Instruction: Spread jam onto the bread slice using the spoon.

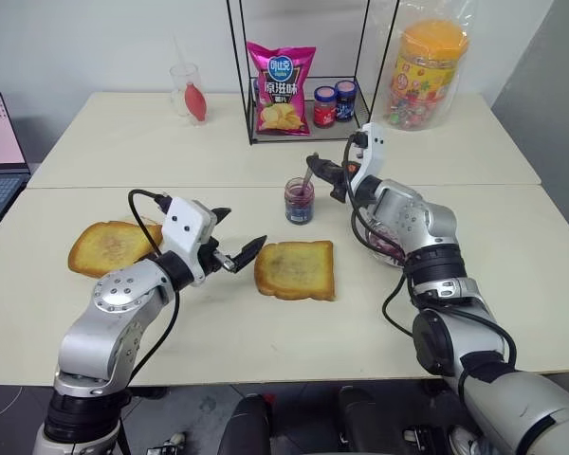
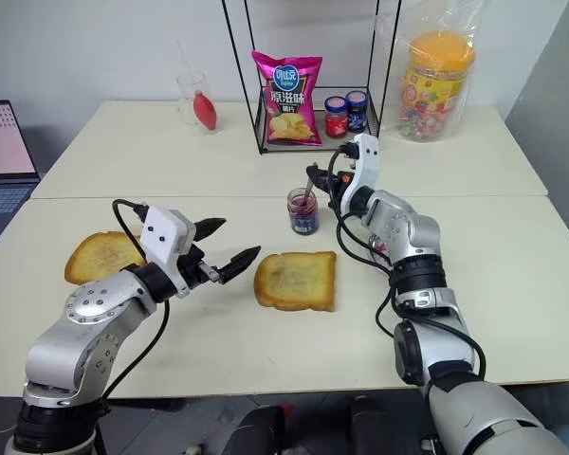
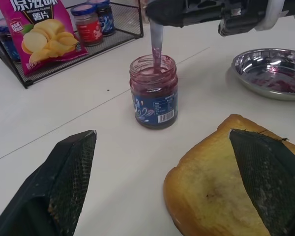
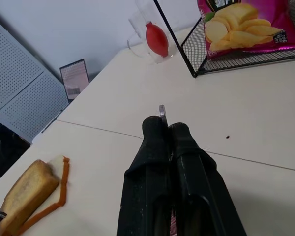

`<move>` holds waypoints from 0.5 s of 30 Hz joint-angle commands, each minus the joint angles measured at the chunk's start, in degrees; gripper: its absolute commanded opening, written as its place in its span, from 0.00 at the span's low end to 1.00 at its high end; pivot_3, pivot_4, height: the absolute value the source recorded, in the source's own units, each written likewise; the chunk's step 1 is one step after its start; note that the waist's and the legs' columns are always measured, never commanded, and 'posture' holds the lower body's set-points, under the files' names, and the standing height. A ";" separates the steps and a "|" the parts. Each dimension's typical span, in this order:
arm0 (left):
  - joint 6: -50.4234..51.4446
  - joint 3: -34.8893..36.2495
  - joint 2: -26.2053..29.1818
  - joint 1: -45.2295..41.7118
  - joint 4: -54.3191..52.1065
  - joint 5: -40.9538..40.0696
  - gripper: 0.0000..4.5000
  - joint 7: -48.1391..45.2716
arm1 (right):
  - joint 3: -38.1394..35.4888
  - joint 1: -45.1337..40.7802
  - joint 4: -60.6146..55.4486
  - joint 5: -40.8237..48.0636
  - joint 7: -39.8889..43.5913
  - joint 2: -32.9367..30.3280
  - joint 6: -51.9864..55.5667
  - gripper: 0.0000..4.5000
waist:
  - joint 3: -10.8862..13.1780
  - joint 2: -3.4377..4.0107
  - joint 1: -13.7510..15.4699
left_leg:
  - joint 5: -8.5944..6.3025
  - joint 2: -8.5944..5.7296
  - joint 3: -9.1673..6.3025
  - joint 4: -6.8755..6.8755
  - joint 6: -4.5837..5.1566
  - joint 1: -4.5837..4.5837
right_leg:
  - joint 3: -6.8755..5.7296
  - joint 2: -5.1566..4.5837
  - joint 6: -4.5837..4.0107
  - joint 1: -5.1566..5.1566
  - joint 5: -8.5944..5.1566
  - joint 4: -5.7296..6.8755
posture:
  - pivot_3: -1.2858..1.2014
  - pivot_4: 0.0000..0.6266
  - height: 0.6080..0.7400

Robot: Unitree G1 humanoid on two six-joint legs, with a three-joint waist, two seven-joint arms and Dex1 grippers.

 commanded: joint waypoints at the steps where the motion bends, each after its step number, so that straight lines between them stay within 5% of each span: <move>1: -1.42 0.41 0.18 -1.01 -1.18 0.28 1.00 0.01 | -2.33 -2.38 -1.24 2.53 -0.89 -0.23 0.11 0.02 | 0.00 0.00 0.00 | 0.00 0.00 0.00 0.00 0.00 0.00 | 0.00 0.00 0.00 0.00 0.00 0.00 | 0.52 0.24 1.00; 15: -1.38 0.17 0.19 -1.62 -0.75 0.44 1.00 -0.29 | -6.20 -2.74 -1.17 6.76 -4.33 0.05 2.96 0.02 | 0.00 0.00 0.01 | 0.00 0.00 0.00 0.01 0.00 -0.01 | 0.01 0.00 0.00 0.00 0.00 0.00 | 0.52 0.24 1.00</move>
